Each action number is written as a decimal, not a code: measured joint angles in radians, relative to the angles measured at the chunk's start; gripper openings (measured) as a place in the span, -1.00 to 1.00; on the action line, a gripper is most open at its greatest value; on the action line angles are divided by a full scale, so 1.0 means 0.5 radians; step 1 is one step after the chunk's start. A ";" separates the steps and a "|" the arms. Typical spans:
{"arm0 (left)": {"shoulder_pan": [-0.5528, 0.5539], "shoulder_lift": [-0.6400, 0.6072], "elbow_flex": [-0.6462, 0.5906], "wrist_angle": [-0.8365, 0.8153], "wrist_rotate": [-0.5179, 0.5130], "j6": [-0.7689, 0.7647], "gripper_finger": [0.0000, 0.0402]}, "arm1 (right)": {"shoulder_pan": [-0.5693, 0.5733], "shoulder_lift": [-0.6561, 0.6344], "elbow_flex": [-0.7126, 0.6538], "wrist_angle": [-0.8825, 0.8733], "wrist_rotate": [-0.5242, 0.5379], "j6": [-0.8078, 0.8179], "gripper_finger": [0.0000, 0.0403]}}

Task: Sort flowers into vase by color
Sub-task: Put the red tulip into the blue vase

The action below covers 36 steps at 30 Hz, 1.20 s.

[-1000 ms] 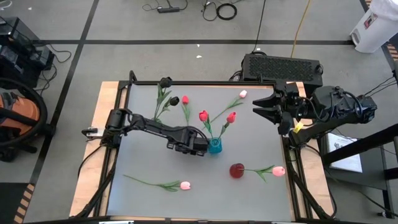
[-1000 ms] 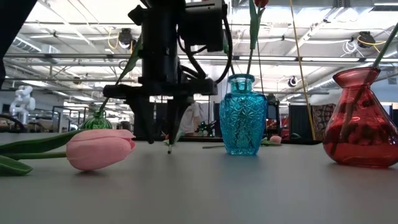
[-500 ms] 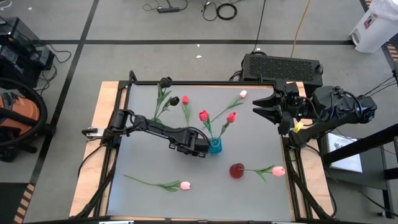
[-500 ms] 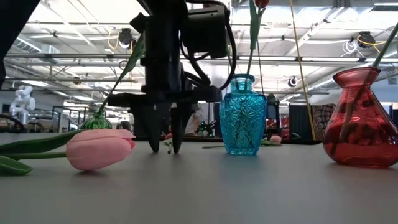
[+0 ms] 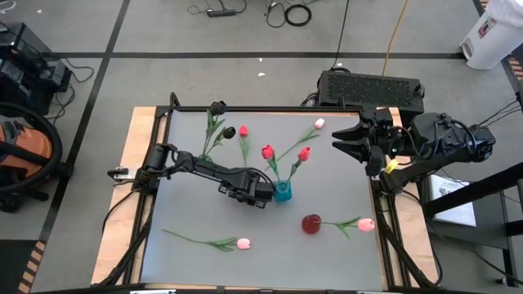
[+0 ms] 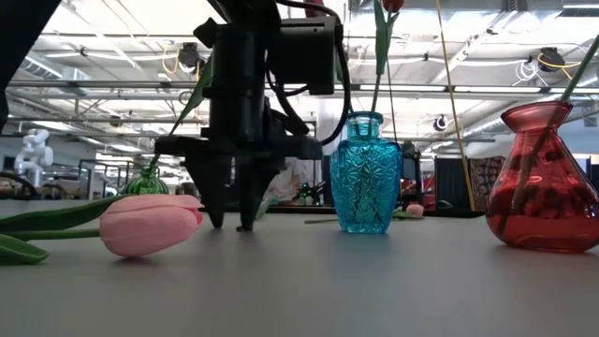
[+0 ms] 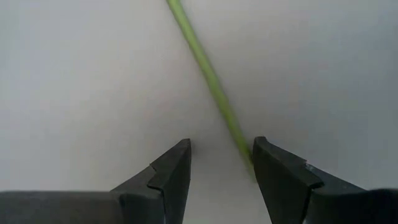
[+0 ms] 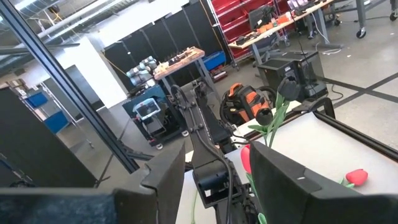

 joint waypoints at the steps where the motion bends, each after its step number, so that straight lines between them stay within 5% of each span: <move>1: 0.000 0.000 0.000 -0.017 0.002 0.000 -0.14 | 0.001 0.000 0.000 0.000 0.000 0.000 -0.15; 10: -0.001 0.004 -0.003 -0.284 0.007 0.015 -0.14 | 0.000 0.000 0.000 -0.001 0.000 -0.001 -0.15; 25: 0.001 0.005 0.001 -0.148 0.124 0.002 -0.15 | 0.001 0.000 0.000 -0.002 0.000 -0.008 -0.15; 36: -0.002 0.005 0.002 -0.061 0.289 0.003 -0.58 | 0.000 0.000 0.000 -0.003 -0.001 -0.008 -0.15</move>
